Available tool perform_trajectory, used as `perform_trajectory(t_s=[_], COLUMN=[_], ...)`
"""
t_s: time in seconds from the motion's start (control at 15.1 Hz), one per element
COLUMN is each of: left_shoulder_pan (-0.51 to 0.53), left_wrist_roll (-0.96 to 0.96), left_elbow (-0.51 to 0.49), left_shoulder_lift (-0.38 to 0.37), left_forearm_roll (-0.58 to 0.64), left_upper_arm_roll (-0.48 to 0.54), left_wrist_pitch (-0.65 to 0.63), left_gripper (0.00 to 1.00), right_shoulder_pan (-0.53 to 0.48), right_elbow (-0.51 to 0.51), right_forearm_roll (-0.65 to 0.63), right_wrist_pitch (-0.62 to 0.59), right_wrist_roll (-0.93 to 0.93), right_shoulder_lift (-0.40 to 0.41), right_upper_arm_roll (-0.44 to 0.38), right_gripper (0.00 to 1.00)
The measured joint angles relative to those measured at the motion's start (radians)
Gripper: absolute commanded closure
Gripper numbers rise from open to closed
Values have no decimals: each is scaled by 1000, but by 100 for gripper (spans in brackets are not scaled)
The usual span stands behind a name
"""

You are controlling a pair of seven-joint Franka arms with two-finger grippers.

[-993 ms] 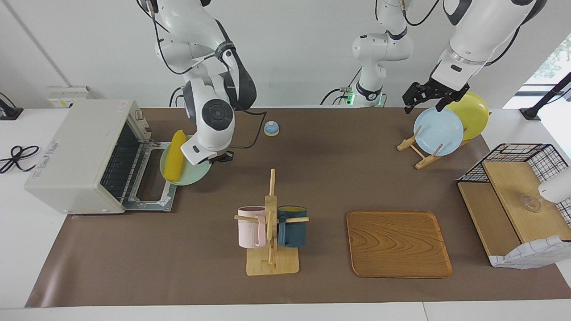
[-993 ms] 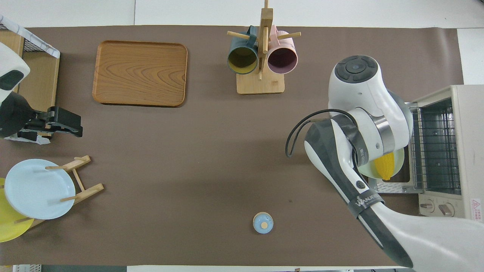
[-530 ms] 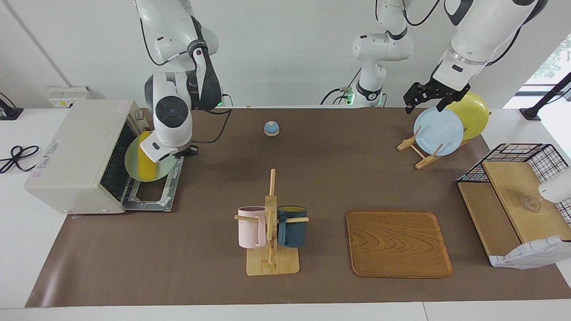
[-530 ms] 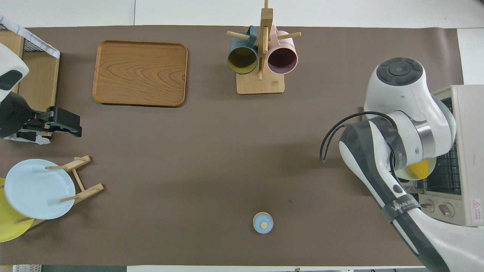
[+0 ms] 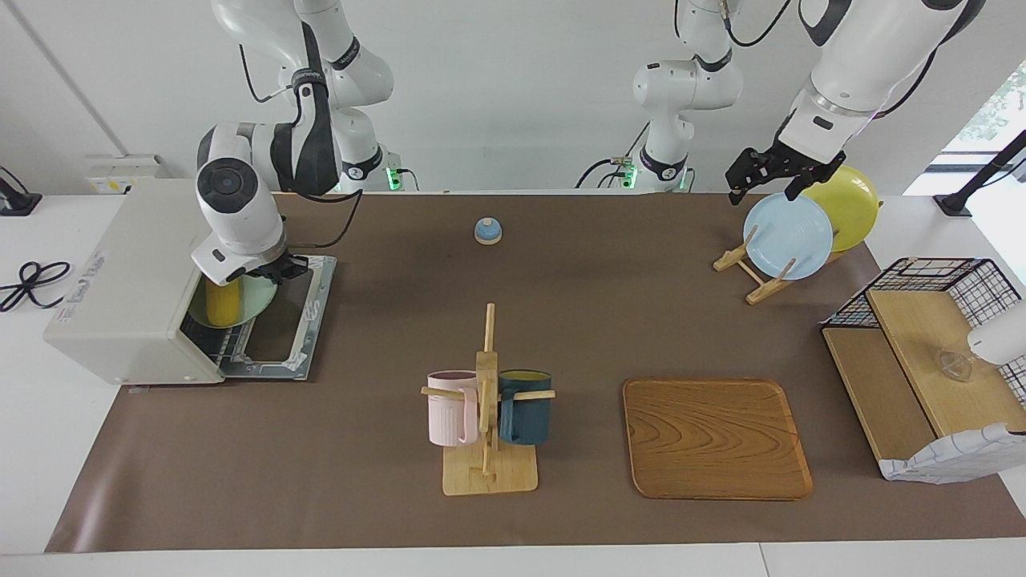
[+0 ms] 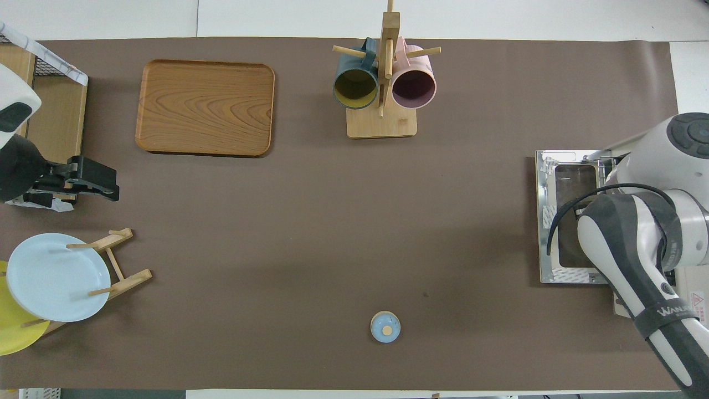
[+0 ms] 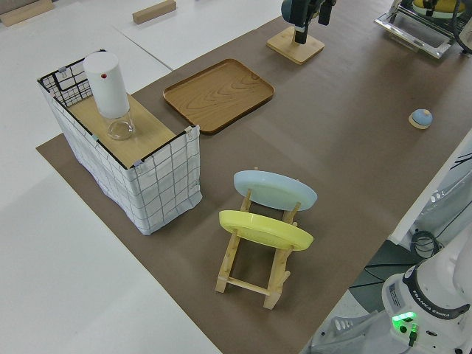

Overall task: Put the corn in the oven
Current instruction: 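Release the corn inside the oven and withdraw the right gripper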

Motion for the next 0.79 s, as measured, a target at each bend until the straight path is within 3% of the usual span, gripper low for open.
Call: perform_trajectory(t_s=[0.79], left_shoulder_pan=[0], left_wrist_roll=[0], left_elbow=[0], left_shoulder_lift=[0], left_forearm_roll=[0], left_upper_arm_roll=[0], left_wrist_pitch=[0], left_gripper=[0], right_shoulder_pan=[-25], right_elbow=[-45], right_forearm_roll=[6], right_wrist_pitch=[74], right_wrist_roll=[-4], right_shoulder_lift=[-19], right_upper_arm_roll=[10], right_gripper=[100])
